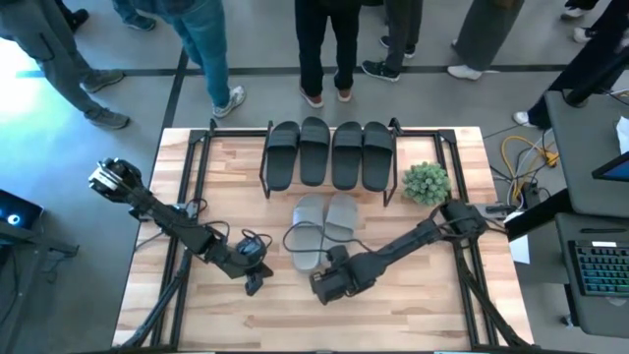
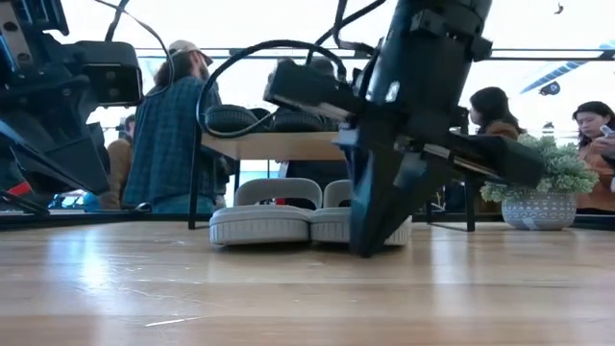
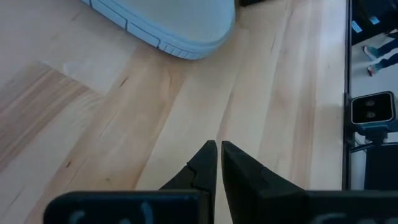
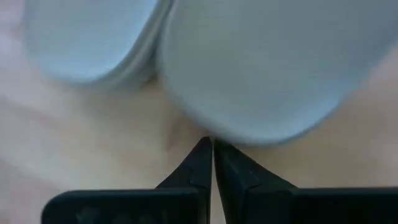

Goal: Pick and place slides into the shelf
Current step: Move the gray slide under the shelf

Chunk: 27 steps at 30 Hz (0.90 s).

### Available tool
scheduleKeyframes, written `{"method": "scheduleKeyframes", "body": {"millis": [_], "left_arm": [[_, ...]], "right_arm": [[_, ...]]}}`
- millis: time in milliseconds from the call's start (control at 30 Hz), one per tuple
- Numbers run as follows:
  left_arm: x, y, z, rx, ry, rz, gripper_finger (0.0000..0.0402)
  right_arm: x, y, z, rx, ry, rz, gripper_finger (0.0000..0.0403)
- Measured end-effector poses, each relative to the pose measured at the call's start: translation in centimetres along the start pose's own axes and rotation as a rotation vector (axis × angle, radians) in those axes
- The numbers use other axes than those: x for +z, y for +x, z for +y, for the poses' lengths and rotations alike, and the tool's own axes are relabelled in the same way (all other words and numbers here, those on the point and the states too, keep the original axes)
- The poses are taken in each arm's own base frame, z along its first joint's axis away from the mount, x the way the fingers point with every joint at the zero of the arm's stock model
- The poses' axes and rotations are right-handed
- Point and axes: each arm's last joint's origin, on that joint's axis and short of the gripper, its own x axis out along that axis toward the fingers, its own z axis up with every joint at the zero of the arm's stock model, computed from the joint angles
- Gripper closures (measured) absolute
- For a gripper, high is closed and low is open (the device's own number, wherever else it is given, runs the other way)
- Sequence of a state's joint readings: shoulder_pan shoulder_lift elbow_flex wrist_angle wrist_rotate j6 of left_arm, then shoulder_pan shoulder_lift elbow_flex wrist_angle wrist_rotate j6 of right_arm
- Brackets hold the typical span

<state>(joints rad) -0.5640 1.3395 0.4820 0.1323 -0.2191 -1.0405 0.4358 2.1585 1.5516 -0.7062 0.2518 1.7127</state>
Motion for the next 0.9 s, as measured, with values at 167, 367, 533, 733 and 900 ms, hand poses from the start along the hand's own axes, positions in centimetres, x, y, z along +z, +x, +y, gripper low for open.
{"method": "scheduleKeyframes", "body": {"millis": [167,367,533,733,900], "left_arm": [[0.0,0.0,0.0,0.003,0.003,-0.004,0.0393],[0.0,0.0,0.0,0.013,0.009,-0.017,0.0393],[0.0,0.0,0.1,0.015,0.010,-0.017,0.0393],[0.0,0.0,0.1,0.017,0.013,-0.014,0.0393],[0.0,0.0,0.1,0.018,0.037,-0.013,0.0393]], "right_arm": [[2.1,0.3,-0.9,-0.106,-0.001,-0.089,0.0392],[5.7,1.0,-1.0,-0.160,-0.063,-0.166,0.0392],[9.1,1.5,-1.8,-0.253,-0.064,-0.221,0.0392],[10.4,1.6,-2.2,-0.295,-0.083,-0.241,0.0392],[9.3,0.8,-1.6,-0.263,-0.102,-0.212,0.0392]]}}
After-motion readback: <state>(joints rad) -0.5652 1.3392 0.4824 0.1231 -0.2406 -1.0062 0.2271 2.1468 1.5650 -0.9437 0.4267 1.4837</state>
